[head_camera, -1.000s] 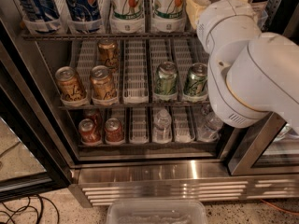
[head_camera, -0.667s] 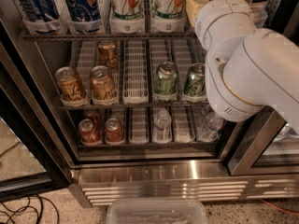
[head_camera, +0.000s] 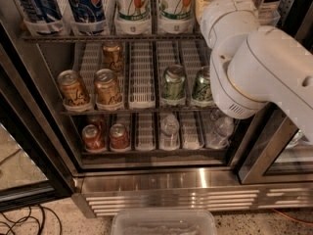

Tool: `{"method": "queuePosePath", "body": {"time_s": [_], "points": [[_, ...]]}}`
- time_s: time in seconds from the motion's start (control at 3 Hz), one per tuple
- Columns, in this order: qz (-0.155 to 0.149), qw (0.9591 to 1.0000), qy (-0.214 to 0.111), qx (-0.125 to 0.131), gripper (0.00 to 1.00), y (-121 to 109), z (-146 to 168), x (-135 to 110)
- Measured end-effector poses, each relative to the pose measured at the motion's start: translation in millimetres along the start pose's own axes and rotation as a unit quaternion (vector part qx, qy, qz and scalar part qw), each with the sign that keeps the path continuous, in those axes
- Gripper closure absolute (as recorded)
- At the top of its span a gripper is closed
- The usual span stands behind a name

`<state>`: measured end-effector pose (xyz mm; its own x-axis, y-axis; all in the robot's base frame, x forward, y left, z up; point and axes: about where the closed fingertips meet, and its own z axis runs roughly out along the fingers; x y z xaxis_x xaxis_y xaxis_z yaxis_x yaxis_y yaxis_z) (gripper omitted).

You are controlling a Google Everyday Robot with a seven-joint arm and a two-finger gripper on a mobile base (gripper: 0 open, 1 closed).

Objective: Pick blue plastic bottle from top shelf of fridge

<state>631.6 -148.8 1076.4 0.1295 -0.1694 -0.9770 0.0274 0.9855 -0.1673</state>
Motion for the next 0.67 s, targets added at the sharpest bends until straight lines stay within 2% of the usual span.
{"method": "queuePosePath", "body": {"time_s": [0.67], "points": [[0.004, 1.0, -0.009, -0.001, 1.0, -2.7, -5.7, -4.3]]}}
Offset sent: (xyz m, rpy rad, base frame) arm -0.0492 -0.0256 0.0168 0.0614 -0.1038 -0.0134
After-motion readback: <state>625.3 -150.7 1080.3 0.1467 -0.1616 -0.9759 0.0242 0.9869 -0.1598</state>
